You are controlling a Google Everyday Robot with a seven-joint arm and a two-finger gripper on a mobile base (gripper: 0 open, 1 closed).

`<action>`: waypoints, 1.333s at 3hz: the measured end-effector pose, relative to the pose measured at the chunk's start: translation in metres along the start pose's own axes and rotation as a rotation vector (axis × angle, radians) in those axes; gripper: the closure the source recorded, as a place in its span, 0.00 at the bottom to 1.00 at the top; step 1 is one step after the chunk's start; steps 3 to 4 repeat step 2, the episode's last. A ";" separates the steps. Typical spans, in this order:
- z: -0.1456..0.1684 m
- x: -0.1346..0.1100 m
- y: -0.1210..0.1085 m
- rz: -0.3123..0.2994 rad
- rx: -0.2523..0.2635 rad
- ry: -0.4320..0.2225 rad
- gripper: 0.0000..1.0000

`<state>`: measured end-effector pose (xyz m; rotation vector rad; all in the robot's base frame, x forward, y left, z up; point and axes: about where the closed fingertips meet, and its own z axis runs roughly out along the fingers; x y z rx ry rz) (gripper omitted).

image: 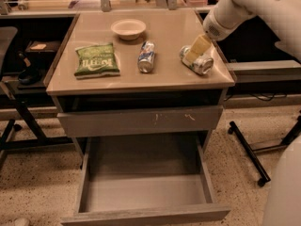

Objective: Pick redbull can from middle drawer and place on counter

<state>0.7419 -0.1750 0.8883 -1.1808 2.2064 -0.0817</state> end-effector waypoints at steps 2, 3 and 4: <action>-0.207 0.021 -0.101 0.190 0.416 0.067 0.00; -0.207 0.021 -0.101 0.190 0.416 0.067 0.00; -0.207 0.021 -0.101 0.190 0.416 0.067 0.00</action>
Offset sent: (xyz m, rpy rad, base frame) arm -0.1119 -0.2147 0.3406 -0.2185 -0.3980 -0.6875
